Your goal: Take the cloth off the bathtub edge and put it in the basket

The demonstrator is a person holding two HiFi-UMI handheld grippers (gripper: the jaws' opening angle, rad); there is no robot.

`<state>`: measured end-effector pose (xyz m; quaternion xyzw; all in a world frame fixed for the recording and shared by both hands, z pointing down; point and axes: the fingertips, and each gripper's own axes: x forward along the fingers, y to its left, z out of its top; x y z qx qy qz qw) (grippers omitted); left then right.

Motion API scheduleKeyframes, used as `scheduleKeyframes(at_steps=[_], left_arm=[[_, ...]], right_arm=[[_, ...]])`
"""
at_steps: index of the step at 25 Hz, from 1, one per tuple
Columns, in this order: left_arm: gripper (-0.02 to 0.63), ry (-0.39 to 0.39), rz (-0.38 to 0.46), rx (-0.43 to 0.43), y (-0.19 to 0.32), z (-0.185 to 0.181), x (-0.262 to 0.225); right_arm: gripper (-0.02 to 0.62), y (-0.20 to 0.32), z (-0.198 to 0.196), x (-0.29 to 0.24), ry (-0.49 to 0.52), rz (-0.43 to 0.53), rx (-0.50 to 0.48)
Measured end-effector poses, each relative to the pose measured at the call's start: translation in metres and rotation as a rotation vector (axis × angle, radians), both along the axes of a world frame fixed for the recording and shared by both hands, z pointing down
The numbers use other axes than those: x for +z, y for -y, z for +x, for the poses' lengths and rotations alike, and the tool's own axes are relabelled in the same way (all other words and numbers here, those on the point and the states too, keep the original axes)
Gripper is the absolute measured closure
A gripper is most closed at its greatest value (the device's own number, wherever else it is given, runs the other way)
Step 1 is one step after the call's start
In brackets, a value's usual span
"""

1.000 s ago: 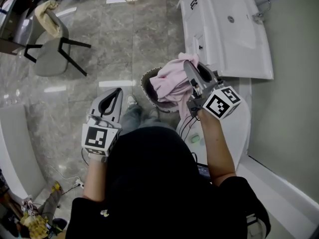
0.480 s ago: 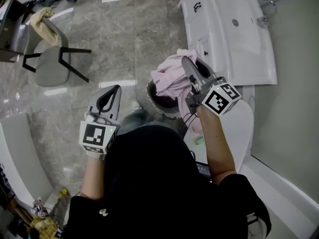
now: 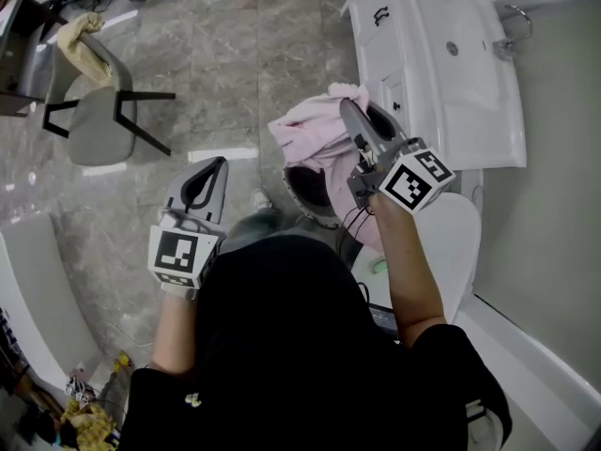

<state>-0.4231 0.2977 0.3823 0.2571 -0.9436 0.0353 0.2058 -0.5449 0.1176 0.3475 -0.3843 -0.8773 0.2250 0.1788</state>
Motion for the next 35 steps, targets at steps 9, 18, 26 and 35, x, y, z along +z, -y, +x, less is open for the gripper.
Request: scheduleKeyframes(at_steps=[9,18,26,35], left_arm=[[0.595,-0.02,-0.004,0.01,-0.011,-0.006,0.01],[0.595,-0.026,-0.013,0.026,-0.001,0.0,0.016],[0.595,-0.02,-0.008,0.059,0.027,0.018,0.013],[0.595,-0.009,-0.011,0.092,0.069,0.056,0.001]], right_arm=[[0.534,0.003,0.01,0.072,-0.123,0.077,0.018],[0.534,0.018,0.055,0.107,-0.18,0.11,0.005],[0.534,0.062,0.093,0.119,-0.222,0.127,0.061],[0.534,0.121,0.154,0.114,-0.25,0.122,0.132]])
